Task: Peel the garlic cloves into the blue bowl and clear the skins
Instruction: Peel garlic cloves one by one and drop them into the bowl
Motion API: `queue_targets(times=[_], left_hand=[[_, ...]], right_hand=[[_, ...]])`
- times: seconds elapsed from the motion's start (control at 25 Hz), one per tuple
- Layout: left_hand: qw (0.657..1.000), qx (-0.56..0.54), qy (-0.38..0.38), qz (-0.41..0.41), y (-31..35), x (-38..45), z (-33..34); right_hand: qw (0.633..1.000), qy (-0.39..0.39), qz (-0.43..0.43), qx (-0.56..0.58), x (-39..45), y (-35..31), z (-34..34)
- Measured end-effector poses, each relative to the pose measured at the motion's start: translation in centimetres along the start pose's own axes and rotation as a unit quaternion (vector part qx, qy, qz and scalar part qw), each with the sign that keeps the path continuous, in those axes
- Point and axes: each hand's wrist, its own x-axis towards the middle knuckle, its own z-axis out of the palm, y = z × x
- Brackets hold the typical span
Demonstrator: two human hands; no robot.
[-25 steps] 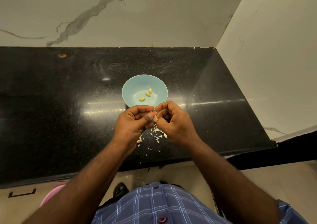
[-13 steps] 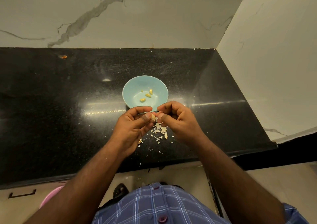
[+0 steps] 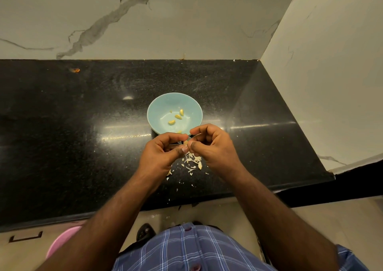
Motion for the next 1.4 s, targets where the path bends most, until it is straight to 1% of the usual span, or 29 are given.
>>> queue_targets(times=[0.16,0.36,0.48,0.6,0.72,0.8,0.92,1.04,1.16,1.24,1.4], left_hand=[[1.000,-0.028,-0.011,-0.003,0.0,-0.3,0.2],[0.997,-0.071,0.003,-0.017,0.4,-0.2,0.1],[0.992,-0.116,0.016,-0.054,0.4,0.0,-0.1],[0.990,-0.118,0.022,-0.078,0.3,-0.1,-0.1],[0.990,-0.112,0.030,-0.079,0.2,-0.1,-0.2],[0.994,-0.086,0.029,-0.067,0.0,-0.2,-0.3],[0.998,-0.046,0.033,-0.043,-0.2,-0.2,-0.4],[0.999,-0.022,0.036,-0.022,-0.2,-0.4,-0.4],[1.000,0.005,0.023,0.006,-0.1,-0.4,-0.3],[1.000,0.016,0.014,0.017,0.0,-0.4,-0.2],[0.999,0.020,0.011,0.037,0.4,-0.4,0.2]], right_hand=[[1.000,0.013,0.002,-0.010,0.0,-0.1,0.1],[0.993,0.041,0.029,-0.106,0.1,1.3,-0.7],[0.984,0.018,0.039,-0.170,0.0,1.5,-1.5],[0.971,0.000,0.035,-0.236,-0.1,1.5,-1.7],[0.956,-0.026,0.031,-0.290,-0.1,1.7,-1.7],[0.953,-0.023,0.023,-0.300,-0.1,1.6,-1.8],[0.971,0.019,0.019,-0.237,0.2,1.2,-1.9],[0.986,0.012,0.041,-0.160,0.4,1.0,-1.6],[0.998,-0.009,0.063,-0.016,0.6,0.3,-1.0],[0.998,-0.018,0.066,0.014,0.7,0.1,-0.7],[0.998,-0.016,0.049,0.028,0.8,0.1,-0.4]])
